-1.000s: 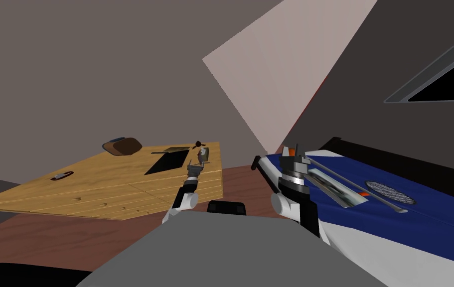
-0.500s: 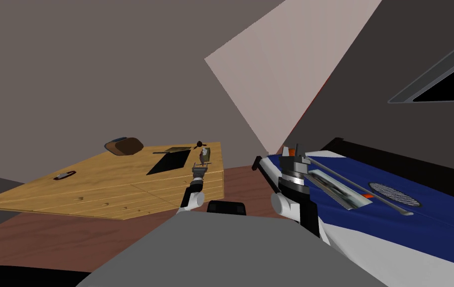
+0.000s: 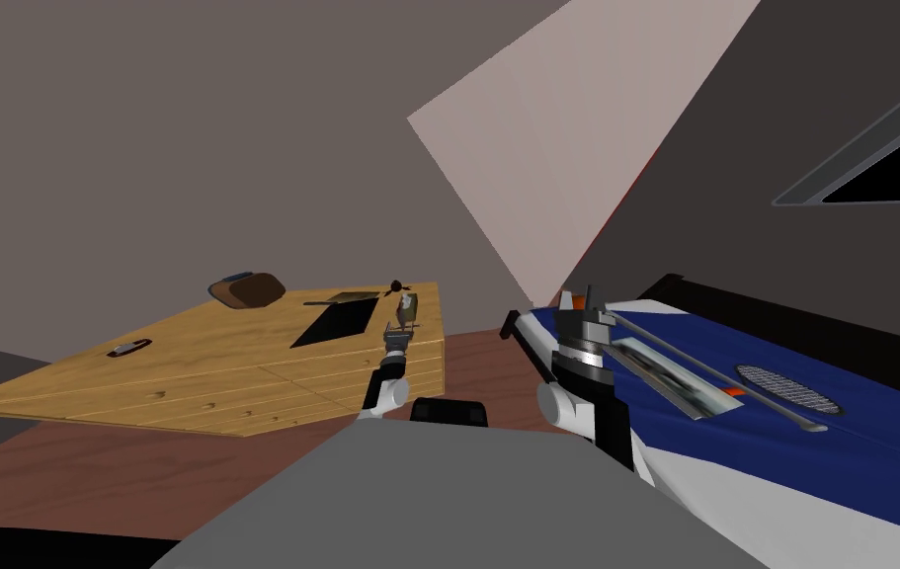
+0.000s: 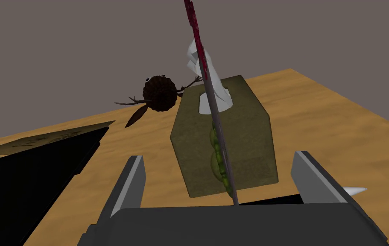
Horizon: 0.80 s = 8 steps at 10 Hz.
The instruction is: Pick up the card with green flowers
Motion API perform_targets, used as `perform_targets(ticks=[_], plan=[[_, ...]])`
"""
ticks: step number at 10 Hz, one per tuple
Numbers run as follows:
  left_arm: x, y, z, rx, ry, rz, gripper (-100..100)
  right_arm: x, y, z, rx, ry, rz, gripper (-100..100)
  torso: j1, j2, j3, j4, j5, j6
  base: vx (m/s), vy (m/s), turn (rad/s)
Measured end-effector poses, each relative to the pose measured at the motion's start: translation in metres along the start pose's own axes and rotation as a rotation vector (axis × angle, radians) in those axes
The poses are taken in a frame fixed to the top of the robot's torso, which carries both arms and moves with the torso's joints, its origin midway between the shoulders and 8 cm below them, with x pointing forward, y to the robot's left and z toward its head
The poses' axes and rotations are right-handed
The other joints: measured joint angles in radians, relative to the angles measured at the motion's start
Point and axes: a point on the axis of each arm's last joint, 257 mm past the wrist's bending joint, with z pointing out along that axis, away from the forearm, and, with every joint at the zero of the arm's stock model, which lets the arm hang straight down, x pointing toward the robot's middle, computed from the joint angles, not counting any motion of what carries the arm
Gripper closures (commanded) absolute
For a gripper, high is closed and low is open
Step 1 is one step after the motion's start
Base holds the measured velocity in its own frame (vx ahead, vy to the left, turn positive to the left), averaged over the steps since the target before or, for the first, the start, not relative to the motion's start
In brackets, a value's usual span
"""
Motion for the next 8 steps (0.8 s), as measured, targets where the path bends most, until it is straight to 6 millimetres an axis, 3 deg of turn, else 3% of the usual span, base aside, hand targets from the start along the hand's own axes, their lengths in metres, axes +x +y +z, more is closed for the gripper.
perform_targets(ticks=[1, 5, 6, 7, 8], plan=[[0.0003, 0.0003, 0.0004, -0.002, -0.001, 0.001, 100, 0.0, 0.0, 0.0, 0.0, 0.0, 0.0, 0, 0.0, 0.001, 0.0, 0.0, 0.0, 0.0, 0.006, 0.001, -0.002], [0.0, 0.0004, 0.0002, -0.002, -0.002, -0.001, 100, 0.0, 0.0, 0.0, 0.0, 0.0, 0.0, 0, -0.001, 0.004, 0.002, 0.001, -0.001, 0.0, 0.0, 0.0, 0.0], [-0.0001, 0.0005, 0.0002, -0.002, -0.002, -0.001, 0, 0.0, 0.0, 0.0, 0.0, 0.0, 0.0, 0, -0.001, 0.004, 0.002, 0.001, -0.001, 0.0, 0.0, 0.0, 0.0], [-0.0001, 0.0005, 0.0002, -0.002, -0.002, -0.001, 100, 0.0, 0.0, 0.0, 0.0, 0.0, 0.0, 0, -0.001, 0.004, 0.002, 0.001, -0.001, 0.0, 0.0, 0.0, 0.0], [-0.0001, 0.0006, 0.0002, -0.002, -0.002, -0.002, 0, 0.0, 0.0, 0.0, 0.0, 0.0, 0.0, 0, -0.001, 0.004, 0.002, 0.001, -0.001, 0.0, 0.0, 0.0, 0.0]])
